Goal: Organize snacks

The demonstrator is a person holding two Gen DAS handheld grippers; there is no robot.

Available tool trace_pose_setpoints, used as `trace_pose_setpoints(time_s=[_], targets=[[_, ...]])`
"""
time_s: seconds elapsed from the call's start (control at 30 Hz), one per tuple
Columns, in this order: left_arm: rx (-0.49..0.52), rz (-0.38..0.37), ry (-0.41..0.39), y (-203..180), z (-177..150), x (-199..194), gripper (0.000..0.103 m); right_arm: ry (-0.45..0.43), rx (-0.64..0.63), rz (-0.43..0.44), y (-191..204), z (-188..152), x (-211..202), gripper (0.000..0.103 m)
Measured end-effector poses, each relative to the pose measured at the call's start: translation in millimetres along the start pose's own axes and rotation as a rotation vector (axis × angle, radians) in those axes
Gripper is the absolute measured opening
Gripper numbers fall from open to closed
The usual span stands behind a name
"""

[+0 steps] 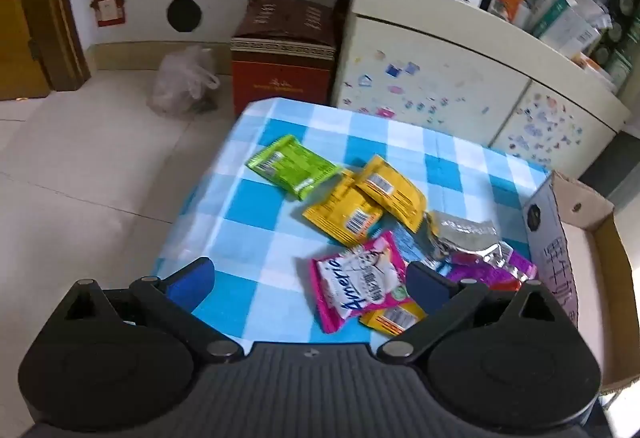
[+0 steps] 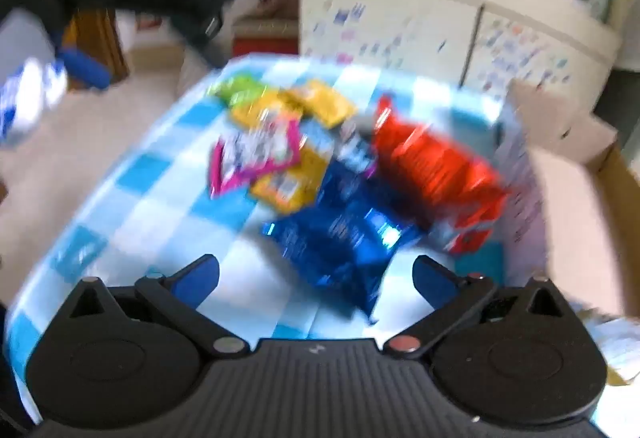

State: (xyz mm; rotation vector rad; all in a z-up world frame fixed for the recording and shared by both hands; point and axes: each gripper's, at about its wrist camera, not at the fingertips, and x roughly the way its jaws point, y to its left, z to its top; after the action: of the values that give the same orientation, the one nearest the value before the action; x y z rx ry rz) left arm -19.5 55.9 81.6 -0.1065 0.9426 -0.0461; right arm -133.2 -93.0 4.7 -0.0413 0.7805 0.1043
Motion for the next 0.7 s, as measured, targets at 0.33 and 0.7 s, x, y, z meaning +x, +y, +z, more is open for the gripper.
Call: trace_pose_setpoints(time_s=[0.33,0.7], targets=[[0.033,-0.004,-0.006,-5,-2,-7,0.103,-0.051,0.105,-0.144,-42,24,1,0.102],[0.031,0.031,-0.004,-1,-2,-11,0.103,0.022,0.083,0.197,-41,49,24,0.102]])
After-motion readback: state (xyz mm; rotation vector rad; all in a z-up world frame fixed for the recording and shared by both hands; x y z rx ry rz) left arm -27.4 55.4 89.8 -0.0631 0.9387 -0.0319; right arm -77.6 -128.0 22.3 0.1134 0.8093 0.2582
